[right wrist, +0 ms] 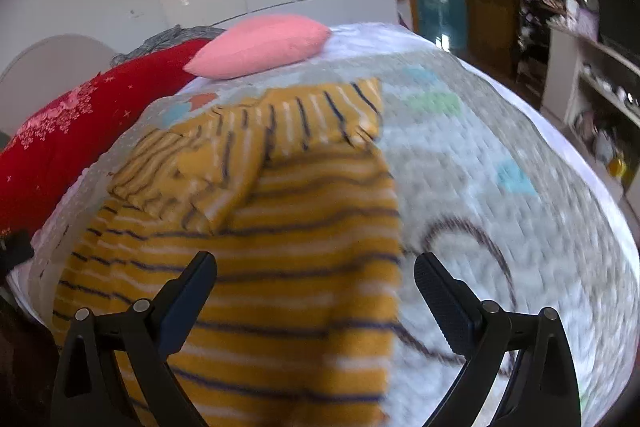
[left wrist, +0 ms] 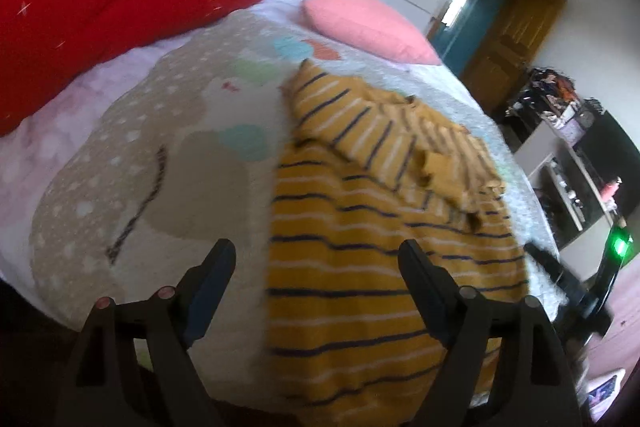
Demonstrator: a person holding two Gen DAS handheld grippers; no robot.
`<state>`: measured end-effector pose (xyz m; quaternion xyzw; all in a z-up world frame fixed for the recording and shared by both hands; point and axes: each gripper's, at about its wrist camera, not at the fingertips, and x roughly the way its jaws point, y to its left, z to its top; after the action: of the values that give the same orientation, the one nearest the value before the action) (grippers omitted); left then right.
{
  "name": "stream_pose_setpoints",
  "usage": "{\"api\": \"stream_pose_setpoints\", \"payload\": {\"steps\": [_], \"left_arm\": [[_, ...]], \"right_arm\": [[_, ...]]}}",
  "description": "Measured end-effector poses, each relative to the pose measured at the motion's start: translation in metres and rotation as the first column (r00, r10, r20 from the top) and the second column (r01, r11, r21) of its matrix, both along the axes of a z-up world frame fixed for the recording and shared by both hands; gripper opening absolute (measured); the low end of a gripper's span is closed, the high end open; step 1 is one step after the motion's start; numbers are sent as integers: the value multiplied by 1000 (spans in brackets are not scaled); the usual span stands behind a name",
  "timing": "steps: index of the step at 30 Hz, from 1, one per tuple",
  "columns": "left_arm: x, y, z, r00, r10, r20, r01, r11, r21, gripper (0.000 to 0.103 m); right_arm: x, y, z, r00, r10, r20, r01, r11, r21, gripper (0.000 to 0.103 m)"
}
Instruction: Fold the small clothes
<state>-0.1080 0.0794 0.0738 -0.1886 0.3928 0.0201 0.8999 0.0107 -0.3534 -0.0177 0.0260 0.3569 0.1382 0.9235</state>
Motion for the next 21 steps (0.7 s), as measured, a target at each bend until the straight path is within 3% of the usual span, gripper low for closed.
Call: {"api": "stream_pose_setpoints", "payload": {"steps": [6, 8, 11, 13, 14, 15, 18, 21], "left_arm": [[-7, 5, -10, 1000, 8, -5, -8, 1000, -12, 82], [-10, 7, -12, 1000, 6, -9, -6, 1000, -10, 82], [-12, 10, -16, 1000, 13, -22, -13, 1000, -15, 82], [-14, 13, -18, 999, 20, -28, -21, 999, -24, 82], [-15, 15, -20, 999, 23, -31, -24, 999, -30, 82], [-17, 16, -20, 999, 25, -32, -27, 999, -32, 82], [-19, 19, -21, 999, 33, -35, -34, 999, -26, 82], [-17, 22, -27, 998, 39, -52, -41, 998, -44, 82]], "right_arm": [[33, 68, 10, 991, 132, 24, -130, 989, -70, 101], [35, 99, 9, 976, 212, 48, -203, 968, -147, 101], [41, 148, -5, 945, 322, 59, -287, 901, -326, 100], [51, 162, -16, 945, 324, 41, -278, 864, -420, 82], [60, 163, -21, 948, 318, 13, -281, 857, -432, 45], [71, 158, -21, 951, 309, -20, -291, 872, -394, 18], [98, 116, -2, 976, 217, -31, -219, 957, -188, 17], [117, 68, 11, 996, 83, -29, -85, 994, -68, 14]]}}
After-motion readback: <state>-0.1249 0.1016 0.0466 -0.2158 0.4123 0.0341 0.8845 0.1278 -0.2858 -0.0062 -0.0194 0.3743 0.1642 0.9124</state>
